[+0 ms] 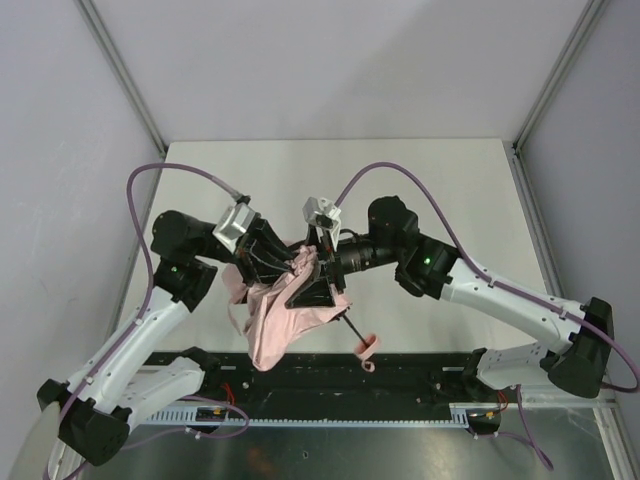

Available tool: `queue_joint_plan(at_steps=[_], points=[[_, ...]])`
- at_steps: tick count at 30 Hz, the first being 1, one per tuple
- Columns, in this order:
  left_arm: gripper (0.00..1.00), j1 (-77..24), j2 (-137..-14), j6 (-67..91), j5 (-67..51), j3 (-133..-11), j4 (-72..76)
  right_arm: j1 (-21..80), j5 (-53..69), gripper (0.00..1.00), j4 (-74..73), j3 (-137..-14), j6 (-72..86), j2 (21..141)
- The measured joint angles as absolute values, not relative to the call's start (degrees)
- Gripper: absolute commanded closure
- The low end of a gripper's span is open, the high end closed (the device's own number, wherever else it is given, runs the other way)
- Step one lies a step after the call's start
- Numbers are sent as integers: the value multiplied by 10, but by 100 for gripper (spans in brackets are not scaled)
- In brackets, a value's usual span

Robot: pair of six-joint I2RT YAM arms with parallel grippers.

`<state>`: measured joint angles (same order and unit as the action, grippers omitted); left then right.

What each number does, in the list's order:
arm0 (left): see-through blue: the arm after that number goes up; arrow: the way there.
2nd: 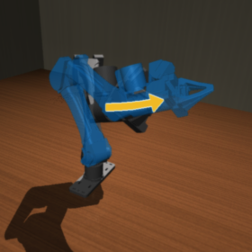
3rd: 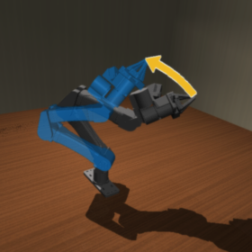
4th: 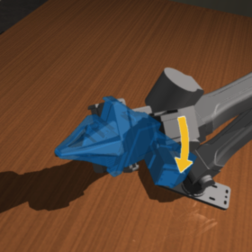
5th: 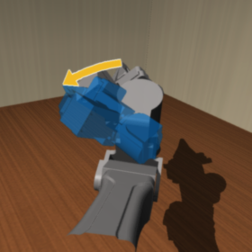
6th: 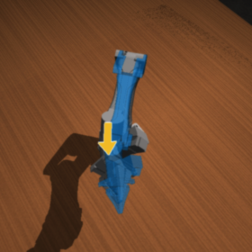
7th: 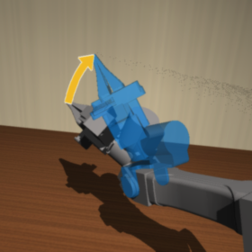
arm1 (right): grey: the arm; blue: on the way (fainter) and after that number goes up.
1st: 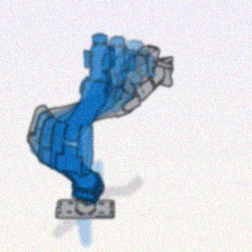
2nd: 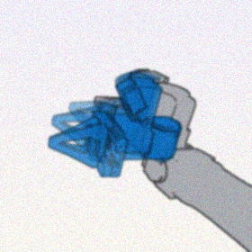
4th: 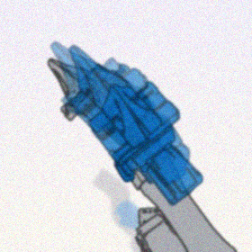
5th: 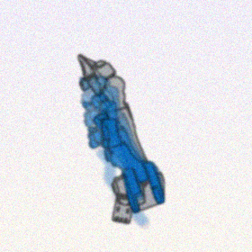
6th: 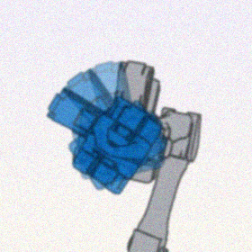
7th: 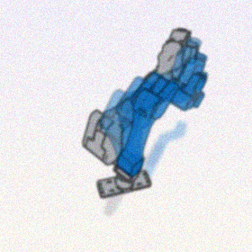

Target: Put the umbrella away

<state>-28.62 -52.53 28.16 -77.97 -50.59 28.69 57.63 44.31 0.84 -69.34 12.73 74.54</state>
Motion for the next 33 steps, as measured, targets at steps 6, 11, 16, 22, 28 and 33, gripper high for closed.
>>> queue_joint_plan(at_steps=[6,11,16,22,28,33], points=[[100,-286,-525,282,-764,-506,262,573,475,97,20,-678,134,740],[60,-290,-526,279,-756,-506,255,569,472,100,49,-650,138,720],[4,-273,-530,281,-701,-510,277,558,471,100,83,-587,153,680],[1,-170,-496,343,-604,-517,276,506,416,100,51,-508,173,658],[1,-117,-472,355,-494,-528,149,468,263,100,5,-488,183,596],[1,-221,-458,322,-389,-506,58,427,168,100,19,-489,189,549]])
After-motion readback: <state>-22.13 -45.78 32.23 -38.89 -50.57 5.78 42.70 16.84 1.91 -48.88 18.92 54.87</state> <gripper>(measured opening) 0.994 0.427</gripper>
